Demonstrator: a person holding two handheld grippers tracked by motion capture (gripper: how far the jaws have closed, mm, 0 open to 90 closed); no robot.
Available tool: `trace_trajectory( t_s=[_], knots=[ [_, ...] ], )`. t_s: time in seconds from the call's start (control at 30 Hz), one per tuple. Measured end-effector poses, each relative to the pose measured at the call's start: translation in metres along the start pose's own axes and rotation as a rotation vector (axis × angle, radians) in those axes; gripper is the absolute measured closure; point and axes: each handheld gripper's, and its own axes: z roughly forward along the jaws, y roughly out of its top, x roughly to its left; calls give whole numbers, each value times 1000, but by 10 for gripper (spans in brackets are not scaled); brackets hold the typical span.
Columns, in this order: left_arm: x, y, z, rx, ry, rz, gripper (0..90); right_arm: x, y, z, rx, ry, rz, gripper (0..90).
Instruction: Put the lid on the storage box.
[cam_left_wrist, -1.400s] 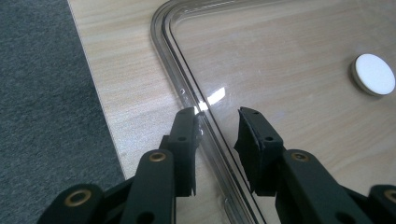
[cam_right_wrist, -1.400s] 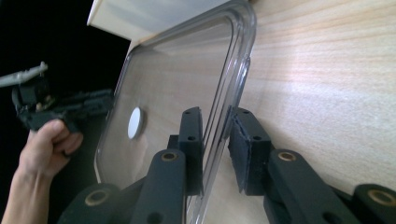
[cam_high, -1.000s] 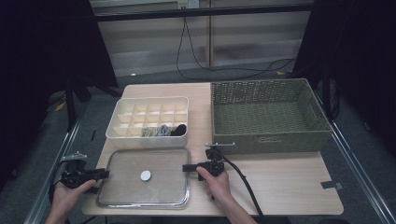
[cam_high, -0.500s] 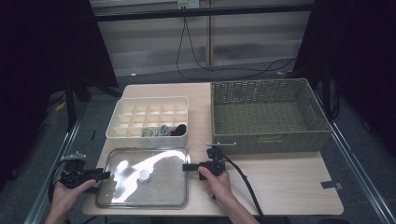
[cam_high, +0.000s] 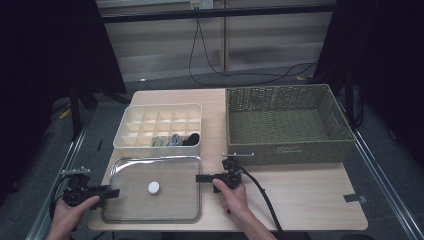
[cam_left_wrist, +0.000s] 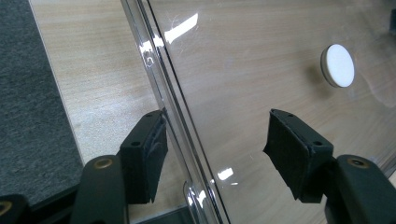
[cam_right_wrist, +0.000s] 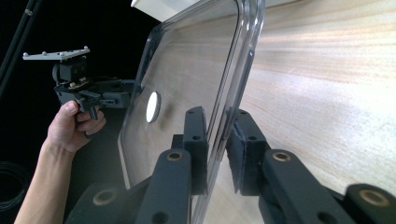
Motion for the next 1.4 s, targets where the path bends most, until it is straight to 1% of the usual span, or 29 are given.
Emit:
trace_trajectory(
  t_s=[0.1,0.13,0.17,0.2,0.3,0.4,0.43,0.5,0.53,0.57,0.63,0.67,0.7,0.73,0.8,0.83,0.87,0.93,0.97,1.0,1.03,1.07,1.1,1.17,1.2,1.23,1.27,1.3,1.4],
  knots=[
    [0,0,0,-1,-3,-9,385,1,0,0,-4,-4,-5,783],
    [0,0,1,-1,-2,-10,385,2,-1,0,-10,-9,-15,782],
    [-1,1,0,8,5,2,385,3,-1,0,-17,-11,-19,782],
    [-1,1,0,8,5,2,382,3,-1,0,-19,-10,-25,781],
    [0,0,1,-3,-14,-6,375,4,-1,-1,-24,-8,-32,781],
    [0,1,2,-9,-16,-10,375,5,-1,-1,-29,-9,-45,782],
    [-1,1,3,-9,-15,-6,375,6,-2,-2,-35,-10,-55,782],
    [-1,2,3,-5,-12,0,375,8,-2,-3,-37,-8,-49,783],
    [-1,2,3,-2,5,11,385,8,-3,-3,-47,-8,-61,783],
    [-2,2,3,1,8,11,420,9,-2,-3,-43,-10,-59,783],
    [0,0,2,-14,-17,-4,441,9,-2,-4,-41,-12,-58,783],
    [3,-3,2,-26,-46,-16,463,8,-2,-4,-46,-16,-64,782],
    [4,-4,2,-36,-56,-25,490,9,-1,-5,-50,-26,-66,779],
    [5,-6,1,-42,-61,-21,498,9,-1,-5,-48,-28,-70,778],
    [4,-6,1,-42,-53,-16,500,13,-2,-4,-56,-58,-88,760],
    [4,-6,1,-41,-53,-14,500,16,-2,-3,-55,-89,-114,748],
    [3,-6,1,-49,-47,-22,499,16,-2,-3,-56,-91,-112,749],
    [2,-6,1,-51,-44,-21,499,16,-1,-2,-54,-93,-109,748],
    [2,-6,0,-53,-40,-17,499,17,-1,-2,-53,-95,-107,748],
    [2,-5,-1,-43,-43,-10,501,17,-1,-2,-51,-97,-108,748],
    [2,-5,-1,-48,-38,-7,503,18,0,-2,-49,-102,-108,748],
    [2,-5,-3,-48,-38,-9,507,19,1,-2,-49,-104,-111,747],
    [1,-5,-2,-59,-33,-18,513,20,2,-2,-48,-106,-117,747],
    [0,-3,-4,-56,-24,-19,519,23,3,-3,-42,-122,-123,744],
    [-4,0,-4,-43,9,4,516,24,4,-2,-40,-124,-122,739],
    [-4,0,-4,-43,9,4,500,24,4,-2,-40,-124,-122,739],
    [-7,1,-3,-55,23,2,500,26,5,-1,-28,-149,-137,722],
    [-6,2,-5,-44,20,18,500,27,5,-1,-28,-159,-146,717],
    [-8,3,-6,-68,24,27,512,28,6,-3,-32,-160,-150,719]
  ],
)
